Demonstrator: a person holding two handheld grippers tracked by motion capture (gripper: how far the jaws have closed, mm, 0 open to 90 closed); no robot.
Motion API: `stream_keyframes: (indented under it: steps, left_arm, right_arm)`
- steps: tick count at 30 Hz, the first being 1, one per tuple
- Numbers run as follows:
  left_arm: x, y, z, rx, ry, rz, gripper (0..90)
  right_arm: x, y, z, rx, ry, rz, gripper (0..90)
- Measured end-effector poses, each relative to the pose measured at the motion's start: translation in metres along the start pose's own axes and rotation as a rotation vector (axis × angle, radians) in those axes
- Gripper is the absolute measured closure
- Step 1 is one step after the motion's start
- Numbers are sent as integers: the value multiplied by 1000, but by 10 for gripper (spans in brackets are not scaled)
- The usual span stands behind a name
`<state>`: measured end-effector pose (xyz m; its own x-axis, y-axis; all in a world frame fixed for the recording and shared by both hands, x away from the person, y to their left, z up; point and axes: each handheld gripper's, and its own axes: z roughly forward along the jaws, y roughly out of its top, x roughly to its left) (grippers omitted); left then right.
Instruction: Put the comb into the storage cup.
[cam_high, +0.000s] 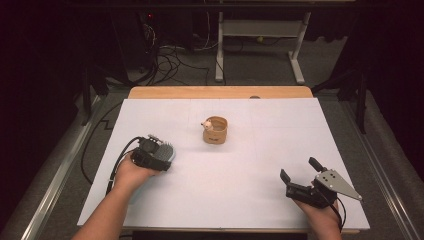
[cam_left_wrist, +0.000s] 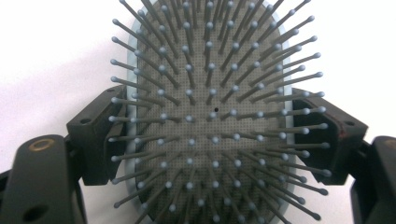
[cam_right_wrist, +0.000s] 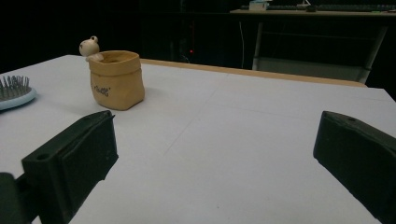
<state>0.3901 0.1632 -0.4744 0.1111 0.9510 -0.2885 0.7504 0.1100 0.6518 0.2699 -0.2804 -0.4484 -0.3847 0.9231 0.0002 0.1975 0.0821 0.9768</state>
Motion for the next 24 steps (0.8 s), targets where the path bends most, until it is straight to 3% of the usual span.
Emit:
stream_keyframes:
  steps: [14, 20, 24]
  left_arm:
    - [1, 0, -7, -31, -7, 12, 209]
    - [-1, 0, -14, -61, -45, -9, 209]
    - [-4, -1, -19, -96, -86, 0, 209]
  right_arm:
    - [0, 0, -1, -6, -1, 4, 4]
    - [-1, 1, -1, -9, -3, 7, 4]
    - [-1, 1, -2, -10, -5, 7, 4]
